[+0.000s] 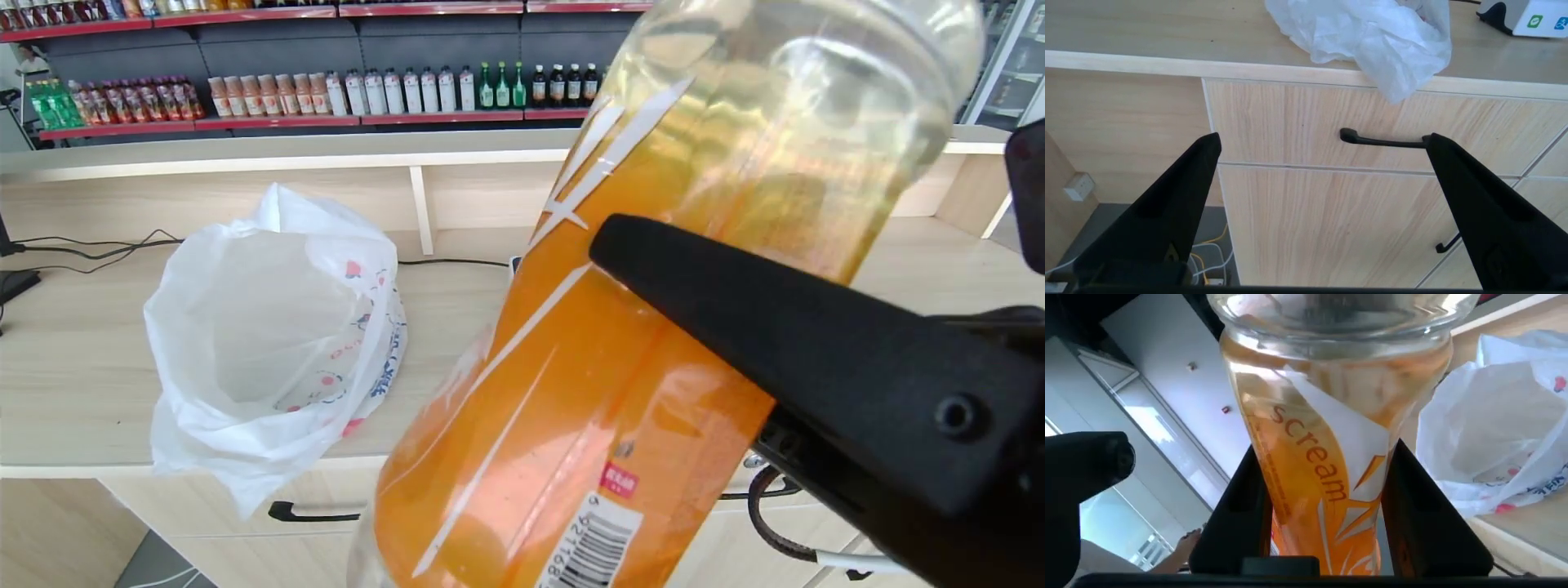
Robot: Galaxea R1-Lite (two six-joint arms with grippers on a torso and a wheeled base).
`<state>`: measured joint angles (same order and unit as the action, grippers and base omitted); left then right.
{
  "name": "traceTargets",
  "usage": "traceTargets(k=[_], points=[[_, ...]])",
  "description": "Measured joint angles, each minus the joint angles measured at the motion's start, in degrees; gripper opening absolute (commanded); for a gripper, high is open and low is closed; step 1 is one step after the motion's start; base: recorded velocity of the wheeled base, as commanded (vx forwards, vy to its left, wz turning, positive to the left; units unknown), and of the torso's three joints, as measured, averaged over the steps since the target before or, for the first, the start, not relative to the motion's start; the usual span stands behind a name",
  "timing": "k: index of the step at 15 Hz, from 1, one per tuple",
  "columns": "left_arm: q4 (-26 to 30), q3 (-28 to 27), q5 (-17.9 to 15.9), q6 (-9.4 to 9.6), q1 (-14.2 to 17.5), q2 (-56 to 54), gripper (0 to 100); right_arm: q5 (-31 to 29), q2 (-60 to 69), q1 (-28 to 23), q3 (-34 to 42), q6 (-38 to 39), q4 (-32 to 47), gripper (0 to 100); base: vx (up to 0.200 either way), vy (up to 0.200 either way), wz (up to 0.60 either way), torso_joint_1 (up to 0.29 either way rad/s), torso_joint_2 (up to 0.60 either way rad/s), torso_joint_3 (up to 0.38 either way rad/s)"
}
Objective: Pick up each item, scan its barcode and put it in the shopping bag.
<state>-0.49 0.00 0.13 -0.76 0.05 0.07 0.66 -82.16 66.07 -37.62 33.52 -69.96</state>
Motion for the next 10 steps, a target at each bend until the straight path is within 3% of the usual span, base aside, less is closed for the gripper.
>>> traceTargets(k=[4, 10], points=[[-0.02, 0.0, 0.0, -0.02, 0.0, 0.0, 100, 0.46, -3.83, -0.65, -7.41, 0.16, 0.46, 0, 0.0, 0.0, 0.0, 0.0, 0.0, 0.0], [-0.02, 0.0, 0.0, -0.02, 0.02, 0.0, 100, 0.21, -6.17, -0.8, -8.22, -0.06, 0.33, 0, 0.0, 0.0, 0.0, 0.0, 0.0, 0.0]])
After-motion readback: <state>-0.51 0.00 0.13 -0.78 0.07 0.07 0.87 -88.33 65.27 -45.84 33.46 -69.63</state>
